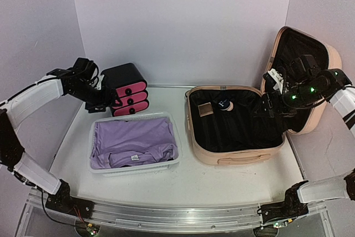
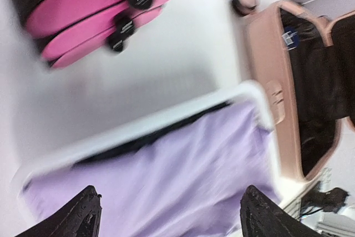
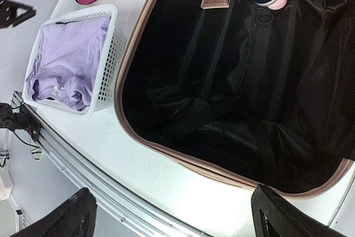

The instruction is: Open, take out, and arrange the luggage

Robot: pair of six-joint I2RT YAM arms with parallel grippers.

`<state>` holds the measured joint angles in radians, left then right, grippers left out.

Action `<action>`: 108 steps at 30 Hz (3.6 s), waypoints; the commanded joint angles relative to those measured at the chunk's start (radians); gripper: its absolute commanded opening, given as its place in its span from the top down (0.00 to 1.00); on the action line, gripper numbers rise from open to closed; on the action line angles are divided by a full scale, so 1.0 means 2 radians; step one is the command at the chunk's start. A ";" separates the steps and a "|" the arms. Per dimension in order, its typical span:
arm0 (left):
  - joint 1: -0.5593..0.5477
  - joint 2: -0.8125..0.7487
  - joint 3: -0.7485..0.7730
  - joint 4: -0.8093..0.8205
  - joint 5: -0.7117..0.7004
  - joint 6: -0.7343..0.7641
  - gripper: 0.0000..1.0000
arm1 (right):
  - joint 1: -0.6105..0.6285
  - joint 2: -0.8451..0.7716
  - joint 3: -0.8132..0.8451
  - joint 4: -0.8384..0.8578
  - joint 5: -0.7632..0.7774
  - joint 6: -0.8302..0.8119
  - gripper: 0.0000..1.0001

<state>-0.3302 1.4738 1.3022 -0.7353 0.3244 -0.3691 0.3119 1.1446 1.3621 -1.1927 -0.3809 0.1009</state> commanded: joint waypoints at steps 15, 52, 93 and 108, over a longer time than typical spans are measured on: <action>0.084 -0.003 -0.081 -0.243 -0.103 0.020 0.40 | -0.002 -0.003 -0.012 0.043 -0.034 -0.008 0.02; -0.183 0.138 0.232 -0.243 -0.215 -0.146 0.30 | -0.002 -0.043 -0.038 0.037 -0.063 0.002 0.02; -0.252 0.105 0.056 -0.288 -0.316 -0.180 0.24 | -0.002 -0.004 -0.053 0.056 -0.074 0.016 0.02; 0.004 0.095 0.227 -0.066 -0.127 -0.049 0.01 | 0.000 0.009 -0.055 0.064 -0.069 0.047 0.02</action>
<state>-0.4393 1.5894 1.6581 -1.0054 -0.0711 -0.5228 0.3119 1.1469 1.2362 -1.1141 -0.5129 0.1612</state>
